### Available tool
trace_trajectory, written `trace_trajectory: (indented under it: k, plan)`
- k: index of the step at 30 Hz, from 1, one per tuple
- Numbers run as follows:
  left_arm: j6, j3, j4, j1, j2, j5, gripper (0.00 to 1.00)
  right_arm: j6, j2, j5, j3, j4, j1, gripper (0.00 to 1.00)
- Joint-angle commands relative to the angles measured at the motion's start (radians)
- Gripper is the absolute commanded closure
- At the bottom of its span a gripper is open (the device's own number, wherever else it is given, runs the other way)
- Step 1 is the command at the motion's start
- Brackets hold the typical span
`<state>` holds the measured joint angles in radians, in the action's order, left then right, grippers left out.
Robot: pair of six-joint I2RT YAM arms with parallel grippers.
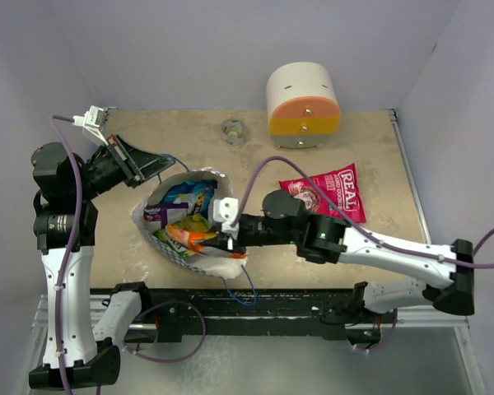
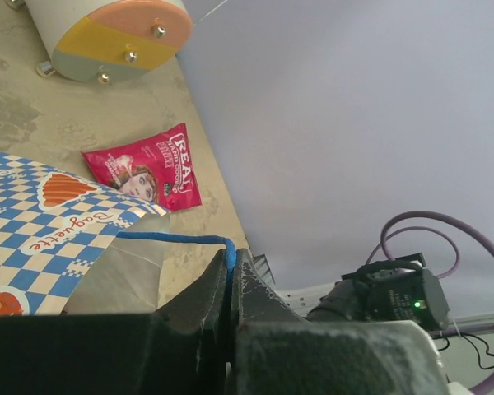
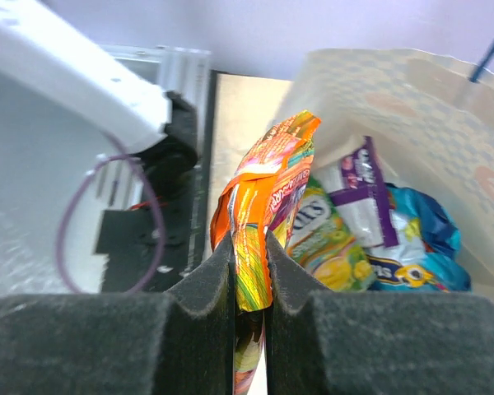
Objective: Take the snacks out of the paper bag
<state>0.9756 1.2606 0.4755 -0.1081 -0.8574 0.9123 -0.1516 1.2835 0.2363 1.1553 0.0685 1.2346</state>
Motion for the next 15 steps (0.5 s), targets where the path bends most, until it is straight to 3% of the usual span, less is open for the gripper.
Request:
trace_trajectory:
  k: [1, 4, 8, 15]
  plan:
    - [-0.02, 0.001, -0.036, 0.007, 0.009, 0.019, 1.0, -0.005, -0.153, 0.181, 0.021, -0.166, 0.003, 1.0]
    - [-0.03, 0.002, -0.017, 0.007, 0.007, 0.017, 1.0, -0.062, -0.239, 0.068, 0.065, -0.278, 0.003, 1.0]
    - [-0.068, 0.02, 0.037, 0.006, 0.003, 0.002, 1.0, -0.146, -0.34, -0.23, 0.106, -0.353, 0.003, 1.0]
    - [-0.143, 0.07, 0.132, 0.007, -0.019, -0.004, 1.0, -0.392, -0.507, -0.814, 0.001, -0.203, 0.002, 1.0]
